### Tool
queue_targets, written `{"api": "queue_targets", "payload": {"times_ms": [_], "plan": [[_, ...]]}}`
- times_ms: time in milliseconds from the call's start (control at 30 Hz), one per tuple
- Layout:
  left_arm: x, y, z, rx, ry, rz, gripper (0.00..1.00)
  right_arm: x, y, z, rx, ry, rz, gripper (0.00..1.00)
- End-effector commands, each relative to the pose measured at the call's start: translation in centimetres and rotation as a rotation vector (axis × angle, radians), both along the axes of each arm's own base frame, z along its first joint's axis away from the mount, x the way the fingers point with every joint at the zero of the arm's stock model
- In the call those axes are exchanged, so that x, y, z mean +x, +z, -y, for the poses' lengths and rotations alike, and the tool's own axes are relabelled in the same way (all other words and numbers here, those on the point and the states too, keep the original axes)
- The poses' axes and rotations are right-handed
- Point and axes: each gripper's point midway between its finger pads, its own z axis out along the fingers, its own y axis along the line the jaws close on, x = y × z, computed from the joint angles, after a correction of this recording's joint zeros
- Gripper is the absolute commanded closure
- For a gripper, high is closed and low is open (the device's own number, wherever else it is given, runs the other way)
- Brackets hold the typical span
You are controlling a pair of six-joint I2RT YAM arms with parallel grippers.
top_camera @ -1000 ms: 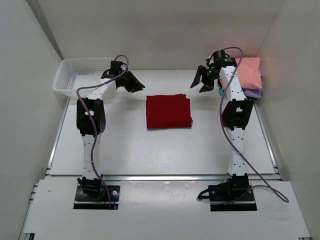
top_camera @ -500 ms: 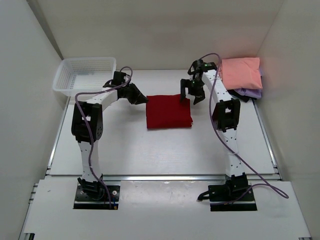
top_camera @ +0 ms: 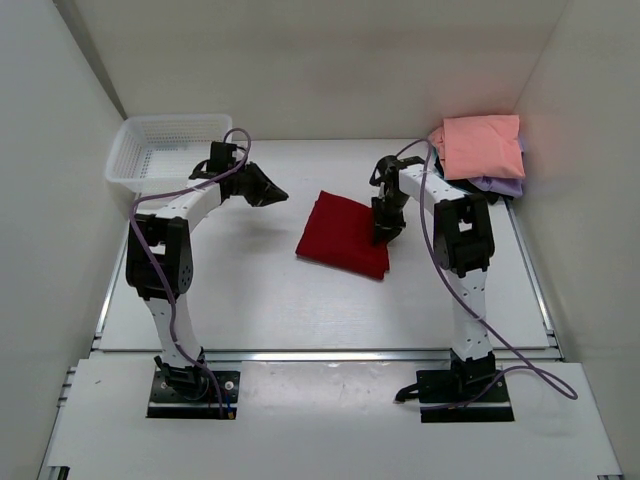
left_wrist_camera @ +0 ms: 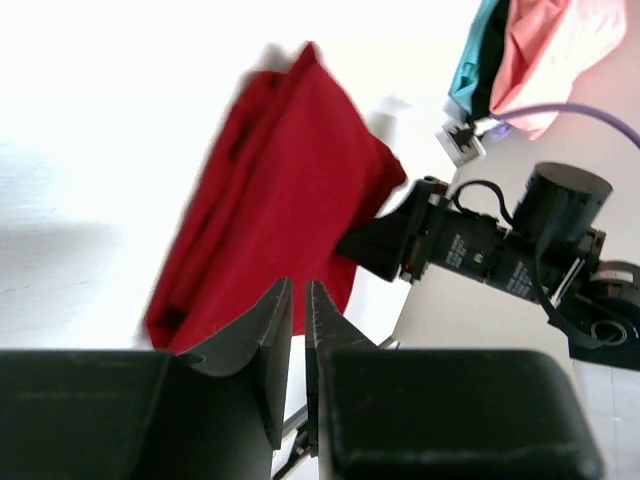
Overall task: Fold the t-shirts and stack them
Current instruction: Put the neatly folded tshirt into the corner of the board with the right arm
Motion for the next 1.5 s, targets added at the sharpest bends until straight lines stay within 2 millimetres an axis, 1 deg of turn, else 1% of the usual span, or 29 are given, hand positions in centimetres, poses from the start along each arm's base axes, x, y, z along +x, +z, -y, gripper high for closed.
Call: {"api": "queue_targets", "payload": {"times_ms": [0, 33, 100, 167, 233, 267, 300, 367, 400, 467, 600, 633, 667, 700, 733, 767, 800, 833, 900, 933, 1033, 1100, 1167, 1233, 1300, 1333, 1367, 1400, 1467], "plan": [[-0.6, 3.1, -0.3, -0.023, -0.006, 0.066, 0.79, -1.3, -4.0, 1.2, -0.019, -0.054, -0.043, 0.78], [-0.5, 3.1, -0.2, -0.023, -0.007, 0.072, 0.79, -1.5, -4.0, 1.1, -0.007, -0.055, -0.051, 1.0], [-0.6, 3.1, 0.0, -0.024, -0.009, 0.067, 0.79, -1.3, -3.8, 1.0, -0.002, -0.053, -0.038, 1.0], [-0.7, 3.3, 0.3, -0.026, -0.017, 0.073, 0.8, -0.1, -2.5, 1.2, -0.017, -0.046, 0.004, 1.0], [-0.5, 3.6, 0.5, -0.024, -0.019, 0.083, 0.79, 3.1, 0.0, 2.4, -0.073, -0.043, 0.101, 1.0], [-0.6, 3.5, 0.6, -0.02, -0.018, 0.076, 0.8, 3.4, 0.2, 3.4, -0.104, -0.04, 0.096, 1.0], [-0.8, 3.2, 0.8, -0.019, -0.025, 0.069, 0.8, 5.9, 2.1, 4.6, -0.147, -0.052, 0.176, 1.0], [-1.0, 3.1, 0.8, -0.024, -0.026, 0.064, 0.8, 9.3, 5.3, 6.9, -0.226, -0.085, 0.281, 1.0], [-0.9, 3.0, 0.9, -0.023, -0.026, 0.061, 0.8, 10.0, 5.8, 8.4, -0.259, -0.101, 0.299, 1.0], [-1.3, 2.8, 1.2, -0.018, -0.038, 0.056, 0.81, 12.5, 9.0, 10.7, -0.294, -0.149, 0.41, 1.0], [-2.2, 1.8, 1.4, 0.014, -0.06, 0.033, 0.81, 15.7, 12.8, 15.8, -0.312, -0.22, 0.55, 1.0], [-2.5, 1.3, 1.3, 0.024, -0.062, 0.019, 0.81, 16.7, 14.5, 16.0, -0.298, -0.23, 0.61, 1.0], [-2.8, 1.0, 1.2, 0.028, -0.064, 0.012, 0.81, 17.7, 15.9, 17.2, -0.318, -0.251, 0.664, 1.0], [-3.1, 0.7, 1.3, 0.032, -0.069, 0.0, 0.81, 18.1, 16.1, 18.6, -0.331, -0.258, 0.676, 0.99], [-3.7, 0.0, 1.4, 0.04, -0.078, -0.022, 0.82, 18.9, 17.6, 19.3, -0.345, -0.26, 0.731, 1.0], [-3.7, 0.3, 1.6, 0.038, -0.084, -0.014, 0.82, 19.7, 18.6, 19.5, -0.351, -0.252, 0.774, 1.0], [-3.8, -0.1, 1.6, 0.037, -0.084, -0.027, 0.82, 19.9, 18.8, 21.3, -0.374, -0.264, 0.782, 1.0], [-4.3, -0.2, 2.1, 0.034, -0.1, -0.037, 0.82, 20.6, 18.8, 22.3, -0.388, -0.259, 0.806, 0.99], [-4.1, 0.1, 2.3, 0.041, -0.102, -0.028, 0.83, 21.7, 20.1, 24.2, -0.46, -0.263, 0.867, 1.0], [-4.2, 0.2, 2.5, 0.041, -0.113, -0.03, 0.83, 21.8, 20.2, 25.2, -0.488, -0.253, 0.872, 1.0], [-4.0, 0.9, 3.4, 0.047, -0.126, -0.015, 0.83, 23.5, 21.2, 27.3, -0.589, -0.264, 0.949, 1.0], [-4.3, 0.3, 3.8, 0.056, -0.141, -0.026, 0.83, 23.7, 22.1, 28.8, -0.641, -0.274, 0.976, 1.0], [-4.3, 0.2, 4.0, 0.052, -0.141, -0.03, 0.83, 23.7, 23.6, 29.7, -0.669, -0.299, 1.011, 1.0], [-4.6, -0.1, 4.4, 0.038, -0.155, -0.041, 0.83, 23.6, 23.9, 31.0, -0.676, -0.334, 1.026, 1.0], [-4.9, -0.6, 5.1, 0.034, -0.168, -0.054, 0.83, 23.4, 25.3, 32.0, -0.673, -0.374, 1.068, 1.0], [-4.9, -0.8, 5.3, 0.037, -0.17, -0.058, 0.83, 23.4, 25.3, 32.2, -0.67, -0.388, 1.072, 1.0], [-4.9, -0.6, 5.5, 0.032, -0.178, -0.047, 0.84, 23.3, 26.0, 32.8, -0.672, -0.403, 1.091, 1.0], [-5.1, -1.3, 5.5, 0.033, -0.177, -0.068, 0.84, 23.1, 26.6, 33.0, -0.683, -0.41, 1.098, 1.0], [-5.0, -1.3, 5.7, 0.029, -0.18, -0.068, 0.84, 23.4, 28.1, 32.9, -0.695, -0.416, 1.146, 1.0]]}}
